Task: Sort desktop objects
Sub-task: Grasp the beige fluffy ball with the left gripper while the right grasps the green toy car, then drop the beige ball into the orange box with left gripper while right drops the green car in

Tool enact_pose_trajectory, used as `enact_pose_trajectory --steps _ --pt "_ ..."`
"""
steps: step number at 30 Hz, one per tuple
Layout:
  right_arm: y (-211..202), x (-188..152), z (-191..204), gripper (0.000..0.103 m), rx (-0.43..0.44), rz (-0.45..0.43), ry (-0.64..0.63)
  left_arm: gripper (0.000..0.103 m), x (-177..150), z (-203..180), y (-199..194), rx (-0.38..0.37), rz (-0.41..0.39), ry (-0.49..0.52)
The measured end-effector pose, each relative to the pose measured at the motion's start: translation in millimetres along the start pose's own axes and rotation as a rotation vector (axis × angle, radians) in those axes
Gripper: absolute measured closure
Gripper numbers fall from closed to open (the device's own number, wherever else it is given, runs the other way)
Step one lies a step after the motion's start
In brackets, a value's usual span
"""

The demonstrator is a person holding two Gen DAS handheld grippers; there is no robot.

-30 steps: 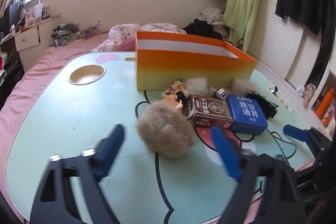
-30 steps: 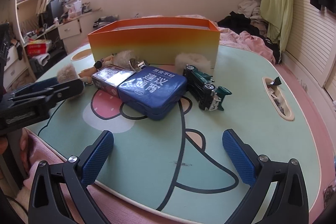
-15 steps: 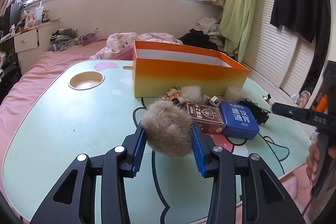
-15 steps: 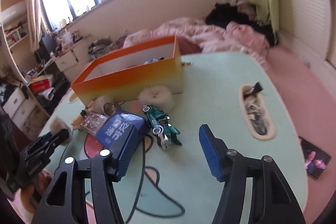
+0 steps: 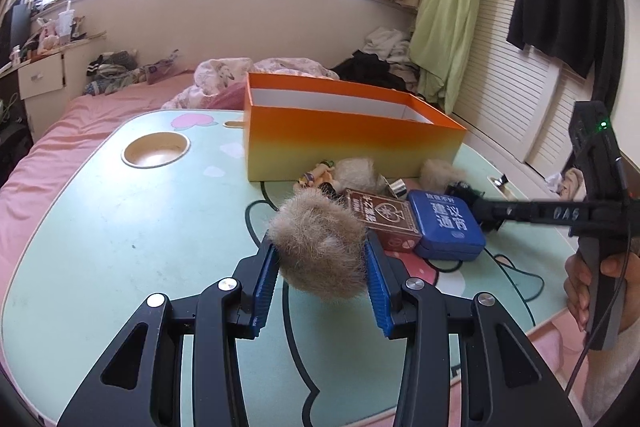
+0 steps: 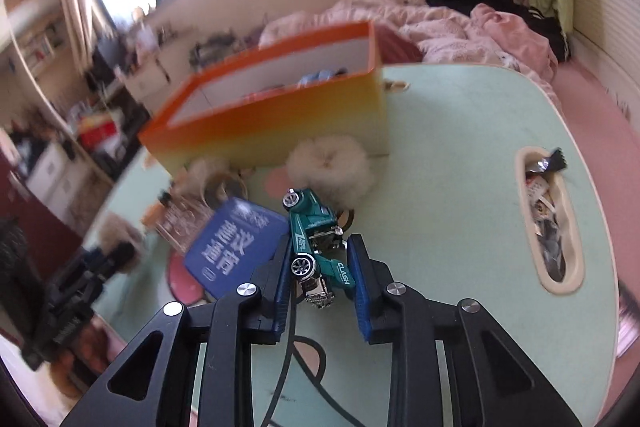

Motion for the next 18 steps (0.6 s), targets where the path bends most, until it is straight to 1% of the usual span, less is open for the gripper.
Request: enact_pose_trajectory --steps 3,5,8,10,12,14,16,18 --pt "-27.7 1.3 -0.4 0.078 0.061 -0.082 0.033 0.061 5.9 1.0 -5.7 -0.006 -0.007 -0.001" --pt "-39.4 5.5 1.4 0.078 0.113 -0.106 0.057 0.061 12.8 -0.6 -11.3 -0.015 -0.026 0.0" --pt "-50.7 21.0 6.1 0.078 0.166 -0.133 0.082 0.061 26.4 -6.8 -15.7 -0.061 -0.038 -0.013" --pt "-59.0 34.7 12.2 0.078 0.166 -0.16 0.071 0.061 39.0 -11.5 -15.3 -0.077 -0.043 -0.009" --pt "-64.8 50.4 21.3 0.078 0.164 -0.184 0.056 0.061 55.9 -15.9 -12.9 -0.074 -0.054 0.001" --pt "-65.3 68.6 32.0 0.078 0.167 -0.208 0.036 0.061 77.1 -19.6 -6.0 -0.078 -0.06 -0.012" --pt "-58.4 89.1 40.2 0.078 0.135 -0.232 0.009 0.061 101.5 -27.3 7.5 -0.109 -0.048 -0.035" --pt "-39.4 108.2 43.8 0.078 0.111 -0.234 0.02 0.061 119.9 -35.4 23.9 -0.108 -0.032 -0.035"
Point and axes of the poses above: each gripper's, at about its wrist camera, not at the fingertips, and y roughly the way its jaws point, z to its left, x to its top, the point moved 8 cm from there along y, roughly the way its jaws point, and after that the axes turned 8 degrees about x, right-handed, at the moved point
